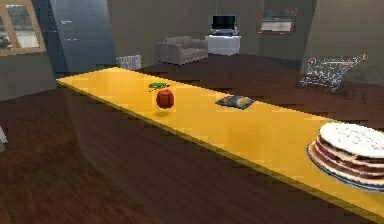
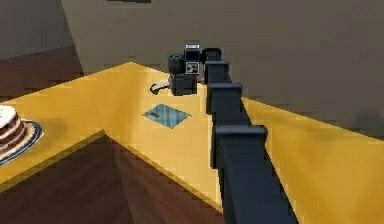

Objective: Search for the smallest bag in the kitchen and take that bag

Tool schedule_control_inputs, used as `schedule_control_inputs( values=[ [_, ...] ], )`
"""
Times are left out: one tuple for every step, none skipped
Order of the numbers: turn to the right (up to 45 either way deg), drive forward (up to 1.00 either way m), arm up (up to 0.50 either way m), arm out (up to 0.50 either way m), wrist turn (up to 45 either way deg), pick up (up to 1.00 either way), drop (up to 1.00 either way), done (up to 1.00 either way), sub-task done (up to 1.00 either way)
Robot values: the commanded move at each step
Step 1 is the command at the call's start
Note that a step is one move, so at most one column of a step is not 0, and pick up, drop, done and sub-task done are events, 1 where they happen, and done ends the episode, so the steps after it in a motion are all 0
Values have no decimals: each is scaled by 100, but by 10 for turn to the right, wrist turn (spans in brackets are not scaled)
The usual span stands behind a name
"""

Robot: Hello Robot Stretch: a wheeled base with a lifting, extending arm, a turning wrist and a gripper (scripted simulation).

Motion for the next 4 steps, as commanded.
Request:
schedule_control_inputs(
  values=[
    [0,0,-16,0,0,0,0,0,0],
    [0,0,0,0,0,100,0,0,0],
    [0,0,10,0,0,0,0,0,0],
    [0,0,0,0,0,0,0,100,0]
  ],
)
